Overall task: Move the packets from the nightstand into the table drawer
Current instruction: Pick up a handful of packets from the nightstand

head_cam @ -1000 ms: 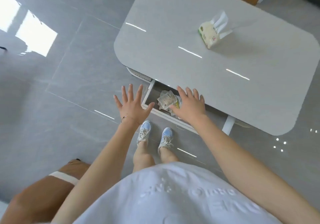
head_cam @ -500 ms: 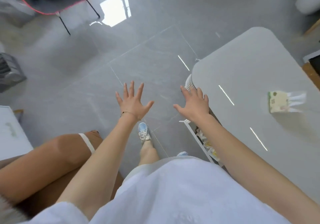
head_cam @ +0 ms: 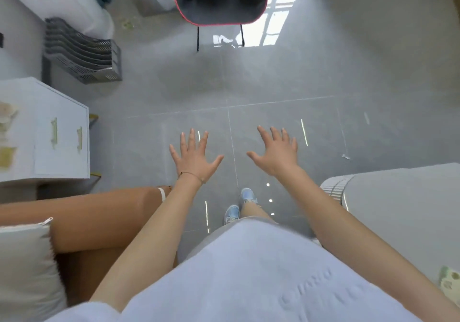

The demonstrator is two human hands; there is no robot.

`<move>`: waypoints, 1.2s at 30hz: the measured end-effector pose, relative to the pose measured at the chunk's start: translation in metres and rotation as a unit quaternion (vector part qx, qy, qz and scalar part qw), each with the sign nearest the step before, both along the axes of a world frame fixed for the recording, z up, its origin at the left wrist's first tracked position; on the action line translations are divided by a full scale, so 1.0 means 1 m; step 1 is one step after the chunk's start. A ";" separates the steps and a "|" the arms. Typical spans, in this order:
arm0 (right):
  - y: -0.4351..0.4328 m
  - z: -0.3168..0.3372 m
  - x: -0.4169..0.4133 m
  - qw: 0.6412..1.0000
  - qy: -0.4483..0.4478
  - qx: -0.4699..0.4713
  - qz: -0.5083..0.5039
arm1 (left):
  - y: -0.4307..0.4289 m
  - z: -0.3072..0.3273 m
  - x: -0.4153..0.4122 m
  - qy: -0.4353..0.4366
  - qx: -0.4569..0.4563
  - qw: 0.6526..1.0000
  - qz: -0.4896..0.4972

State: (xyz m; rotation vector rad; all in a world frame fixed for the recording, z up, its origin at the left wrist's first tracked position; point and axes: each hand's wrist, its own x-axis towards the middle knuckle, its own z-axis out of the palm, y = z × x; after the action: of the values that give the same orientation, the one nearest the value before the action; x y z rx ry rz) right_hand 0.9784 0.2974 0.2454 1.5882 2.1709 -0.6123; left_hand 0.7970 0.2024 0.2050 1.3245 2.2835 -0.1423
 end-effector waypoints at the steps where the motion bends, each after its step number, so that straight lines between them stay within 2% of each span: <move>1: 0.011 -0.001 -0.017 1.000 0.000 0.002 0.019 | 0.004 -0.001 -0.014 -0.002 0.003 1.000 0.018; 10: 0.102 -0.012 -0.190 0.979 0.004 0.003 0.204 | 0.041 -0.007 -0.149 -0.005 0.018 0.980 0.197; 20: 0.143 0.004 -0.382 0.903 -0.013 -0.001 0.430 | 0.036 0.009 -0.277 -0.003 0.017 0.914 0.405; 28: 0.128 -0.007 -0.527 0.851 -0.026 0.008 0.524 | -0.004 -0.010 -0.376 -0.028 0.002 0.870 0.492; 36: 0.076 -0.018 -0.671 0.841 -0.031 -0.003 0.540 | -0.060 -0.015 -0.489 -0.024 -0.014 0.846 0.532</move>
State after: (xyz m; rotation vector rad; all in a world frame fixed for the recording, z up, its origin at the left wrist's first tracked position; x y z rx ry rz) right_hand 0.3073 0.3736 0.2276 0.1713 2.5130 -0.1739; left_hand 0.3079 0.1422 0.1902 -0.0982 2.5963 0.2349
